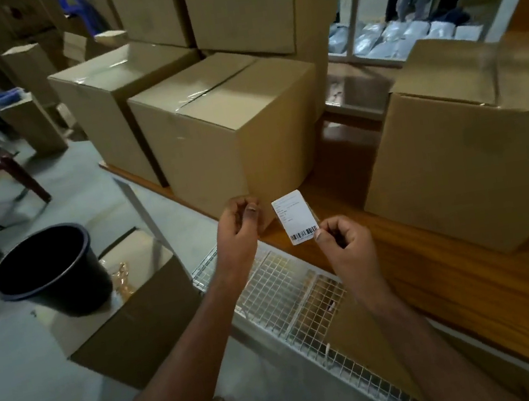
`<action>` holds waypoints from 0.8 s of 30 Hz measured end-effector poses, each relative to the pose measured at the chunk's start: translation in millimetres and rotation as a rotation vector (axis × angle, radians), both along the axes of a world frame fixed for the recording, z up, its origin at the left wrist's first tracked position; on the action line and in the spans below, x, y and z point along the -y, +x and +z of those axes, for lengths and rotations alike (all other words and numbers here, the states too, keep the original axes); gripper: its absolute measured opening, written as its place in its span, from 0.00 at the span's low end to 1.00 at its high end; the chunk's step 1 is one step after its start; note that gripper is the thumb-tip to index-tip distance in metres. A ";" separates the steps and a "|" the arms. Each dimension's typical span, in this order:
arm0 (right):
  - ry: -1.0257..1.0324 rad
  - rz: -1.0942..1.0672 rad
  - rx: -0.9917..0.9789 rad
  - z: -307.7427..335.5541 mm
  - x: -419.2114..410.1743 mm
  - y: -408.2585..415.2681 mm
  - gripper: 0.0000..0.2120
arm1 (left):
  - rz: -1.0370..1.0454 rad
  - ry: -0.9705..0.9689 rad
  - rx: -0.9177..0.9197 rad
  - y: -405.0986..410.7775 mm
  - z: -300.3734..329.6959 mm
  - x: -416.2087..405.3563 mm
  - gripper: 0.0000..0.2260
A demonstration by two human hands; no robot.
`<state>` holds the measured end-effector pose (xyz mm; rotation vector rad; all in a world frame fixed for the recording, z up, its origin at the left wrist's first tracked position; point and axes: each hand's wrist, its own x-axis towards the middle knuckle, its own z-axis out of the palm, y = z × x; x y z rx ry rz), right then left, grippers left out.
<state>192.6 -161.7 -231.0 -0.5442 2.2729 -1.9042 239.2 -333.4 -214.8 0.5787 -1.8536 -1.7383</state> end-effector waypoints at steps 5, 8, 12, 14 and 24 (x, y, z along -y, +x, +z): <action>0.019 0.133 0.010 -1.4 68.5 10.0 0.06 | 0.080 -0.020 0.010 13.8 -10.8 68.9 0.09; 0.027 0.276 0.042 -5.4 127.8 23.7 0.07 | 0.136 0.009 0.047 20.8 -19.1 123.5 0.10; 0.015 0.333 0.053 -12.3 231.5 36.1 0.06 | 0.275 0.078 0.080 37.9 -22.1 212.5 0.09; 0.019 0.343 0.046 -14.7 286.5 39.4 0.07 | 0.372 0.047 0.076 51.3 -25.6 262.4 0.08; 0.128 0.465 0.062 -61.3 530.2 60.7 0.06 | 0.712 0.088 0.226 139.5 -77.4 471.1 0.08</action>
